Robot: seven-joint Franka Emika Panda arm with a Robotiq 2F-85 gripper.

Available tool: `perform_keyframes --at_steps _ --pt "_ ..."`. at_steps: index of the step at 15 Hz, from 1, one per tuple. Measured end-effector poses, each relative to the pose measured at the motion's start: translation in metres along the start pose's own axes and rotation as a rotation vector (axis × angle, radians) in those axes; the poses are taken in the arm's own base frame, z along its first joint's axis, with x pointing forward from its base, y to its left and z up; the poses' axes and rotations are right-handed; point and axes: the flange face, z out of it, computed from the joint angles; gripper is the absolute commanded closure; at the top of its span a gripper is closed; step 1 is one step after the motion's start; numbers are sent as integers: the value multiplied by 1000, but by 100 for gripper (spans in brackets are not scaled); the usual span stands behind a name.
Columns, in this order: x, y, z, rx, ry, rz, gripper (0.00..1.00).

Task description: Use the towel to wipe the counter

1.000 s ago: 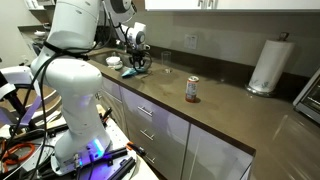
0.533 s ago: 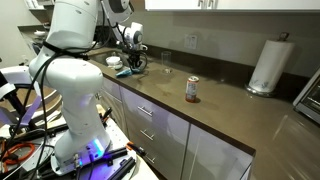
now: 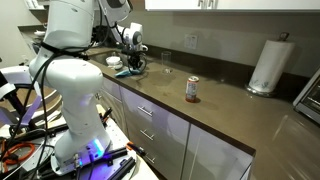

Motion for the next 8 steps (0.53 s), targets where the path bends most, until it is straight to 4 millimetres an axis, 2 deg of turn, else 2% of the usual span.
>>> perform_keyframes --at_steps 4,8 --pt "-17 15 -1 -10 28 38 94" --pt "-38 44 -4 -9 70 91 94"
